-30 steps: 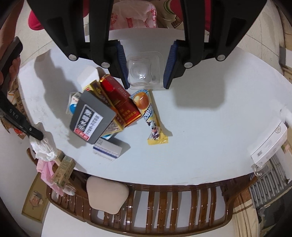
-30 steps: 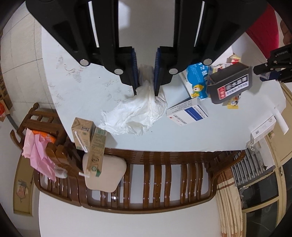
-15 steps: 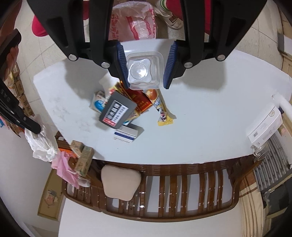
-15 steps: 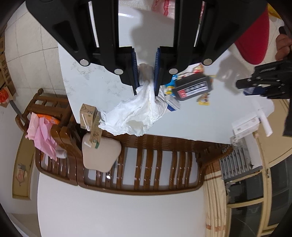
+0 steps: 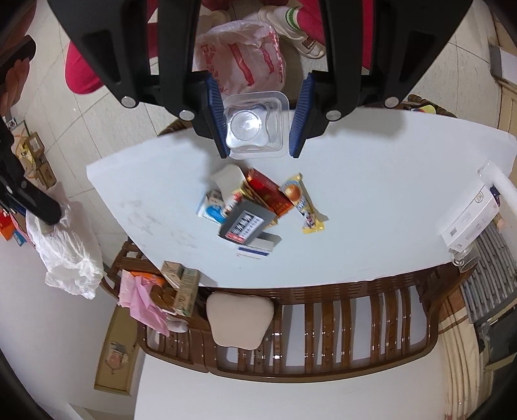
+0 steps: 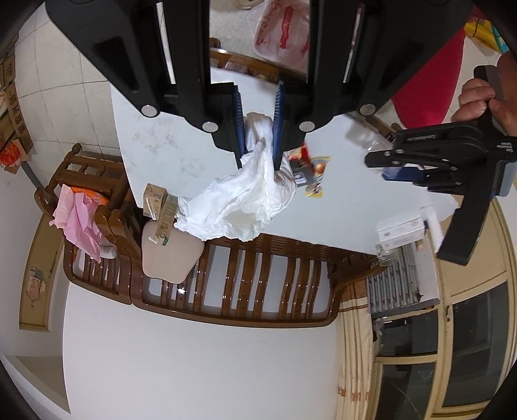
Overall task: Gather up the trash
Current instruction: 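Carry the lid and tissue down over the white-and-red trash bag with both tools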
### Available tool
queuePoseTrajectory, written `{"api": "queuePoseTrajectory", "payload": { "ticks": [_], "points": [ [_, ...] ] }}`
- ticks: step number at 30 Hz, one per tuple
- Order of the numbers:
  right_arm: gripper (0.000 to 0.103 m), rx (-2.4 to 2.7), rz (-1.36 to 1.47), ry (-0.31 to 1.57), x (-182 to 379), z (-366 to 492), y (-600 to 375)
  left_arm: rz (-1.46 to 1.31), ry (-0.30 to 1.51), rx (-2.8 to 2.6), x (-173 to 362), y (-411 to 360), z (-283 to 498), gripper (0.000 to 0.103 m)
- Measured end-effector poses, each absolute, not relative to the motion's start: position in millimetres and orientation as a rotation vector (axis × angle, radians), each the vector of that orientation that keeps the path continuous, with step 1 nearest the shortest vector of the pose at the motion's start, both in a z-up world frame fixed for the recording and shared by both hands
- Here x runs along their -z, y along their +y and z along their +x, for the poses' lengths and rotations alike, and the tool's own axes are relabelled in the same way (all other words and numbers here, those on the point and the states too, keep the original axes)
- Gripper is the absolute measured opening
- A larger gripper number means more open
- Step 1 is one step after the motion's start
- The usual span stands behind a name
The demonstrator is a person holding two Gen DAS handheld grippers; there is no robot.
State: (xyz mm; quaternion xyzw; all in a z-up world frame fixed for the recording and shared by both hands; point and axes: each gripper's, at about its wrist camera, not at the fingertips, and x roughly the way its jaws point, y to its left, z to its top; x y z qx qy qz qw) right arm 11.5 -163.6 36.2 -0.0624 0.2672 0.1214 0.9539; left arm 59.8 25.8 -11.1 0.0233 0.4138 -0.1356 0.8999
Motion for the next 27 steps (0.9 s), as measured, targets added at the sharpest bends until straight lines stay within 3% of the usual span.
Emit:
{"api": "queuePoseTrajectory", "payload": {
  "ticks": [15, 27],
  "points": [
    [0.016, -0.277, -0.122, 0.630, 3, -39, -144, 0.061, 0.933, 0.335, 50, 14, 18, 0.037],
    [0.016, -0.273, -0.140, 0.760, 67, -55, -122, 0.052, 1.040, 0.335, 105, 6, 15, 0.037]
  ]
}}
